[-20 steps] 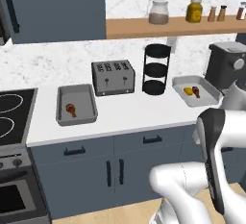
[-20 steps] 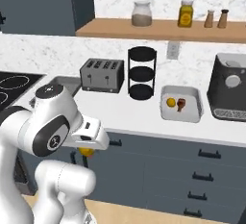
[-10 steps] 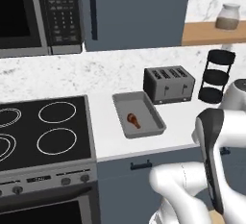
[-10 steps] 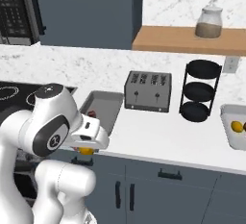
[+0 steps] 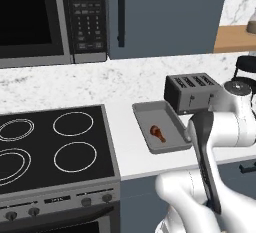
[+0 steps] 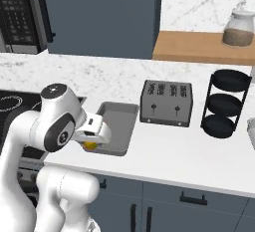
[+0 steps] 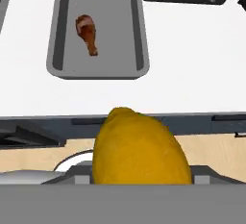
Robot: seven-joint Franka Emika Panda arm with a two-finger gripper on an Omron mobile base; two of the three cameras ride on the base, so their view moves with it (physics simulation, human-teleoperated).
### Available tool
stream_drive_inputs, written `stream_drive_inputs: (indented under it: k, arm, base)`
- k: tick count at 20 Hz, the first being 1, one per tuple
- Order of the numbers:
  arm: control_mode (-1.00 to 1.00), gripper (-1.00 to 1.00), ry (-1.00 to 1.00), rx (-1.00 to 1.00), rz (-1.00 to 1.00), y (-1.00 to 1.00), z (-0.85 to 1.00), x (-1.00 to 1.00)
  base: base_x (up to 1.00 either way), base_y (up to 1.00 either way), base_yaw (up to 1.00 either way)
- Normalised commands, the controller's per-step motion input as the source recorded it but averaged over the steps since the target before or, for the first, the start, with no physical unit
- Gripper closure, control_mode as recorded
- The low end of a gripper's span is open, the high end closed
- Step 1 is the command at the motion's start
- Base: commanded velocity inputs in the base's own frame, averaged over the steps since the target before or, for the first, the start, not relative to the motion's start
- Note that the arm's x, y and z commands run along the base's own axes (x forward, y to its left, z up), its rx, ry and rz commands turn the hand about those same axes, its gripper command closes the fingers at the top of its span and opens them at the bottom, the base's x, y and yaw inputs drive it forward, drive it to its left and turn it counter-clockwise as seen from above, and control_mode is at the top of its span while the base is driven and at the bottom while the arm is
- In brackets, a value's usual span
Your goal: Place one lemon and one chicken drumstick in each tupperware on the nearby counter, to pack two identical lunches.
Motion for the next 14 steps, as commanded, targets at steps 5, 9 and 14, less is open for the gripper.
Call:
stream_drive_inputs:
  k: [5, 9, 14]
  arm:
    - [-1.00, 1.00, -0.26, 0.00, 0.00, 0.32, -0.08, 0.91]
    - [-1.00, 1.00, -0.21, 0.03, 0.00, 0.25, -0.22, 1.00]
    - [-1.00, 1.00, 0.14, 0.02, -0.01, 0.06, -0.10, 1.00]
  base:
    - [0.00, 0.00, 0.00]
    - [0.00, 0.00, 0.00]
    - [0.00, 0.00, 0.00]
